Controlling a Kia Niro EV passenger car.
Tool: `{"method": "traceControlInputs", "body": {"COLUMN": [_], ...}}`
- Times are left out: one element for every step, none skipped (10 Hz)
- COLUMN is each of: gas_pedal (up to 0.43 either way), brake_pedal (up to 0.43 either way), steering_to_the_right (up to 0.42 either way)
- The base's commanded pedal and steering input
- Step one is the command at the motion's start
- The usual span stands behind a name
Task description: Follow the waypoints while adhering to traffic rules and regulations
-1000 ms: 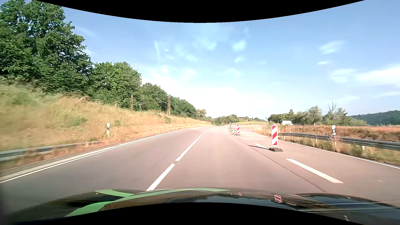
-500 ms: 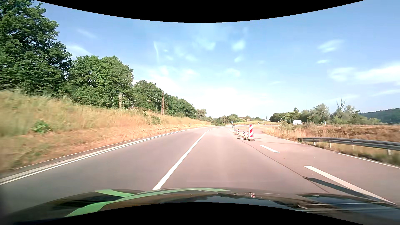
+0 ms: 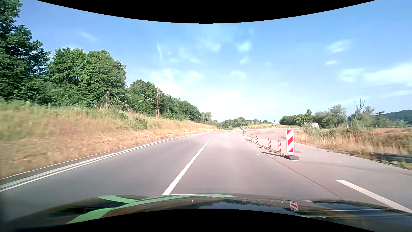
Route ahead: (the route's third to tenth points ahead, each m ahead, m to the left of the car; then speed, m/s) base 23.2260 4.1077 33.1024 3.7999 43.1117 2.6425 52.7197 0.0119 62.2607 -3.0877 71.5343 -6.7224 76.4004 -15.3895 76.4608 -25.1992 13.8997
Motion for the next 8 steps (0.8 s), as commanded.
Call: {"method": "traceControlInputs", "body": {"gas_pedal": [0.087, 0.087, 0.118, 0.138, 0.138, 0.138, 0.138, 0.138], "brake_pedal": [0.000, 0.000, 0.000, 0.000, 0.000, 0.000, 0.000, 0.000], "steering_to_the_right": [0.005, 0.009, 0.011, 0.011, 0.011, 0.011, 0.011, 0.011]}}
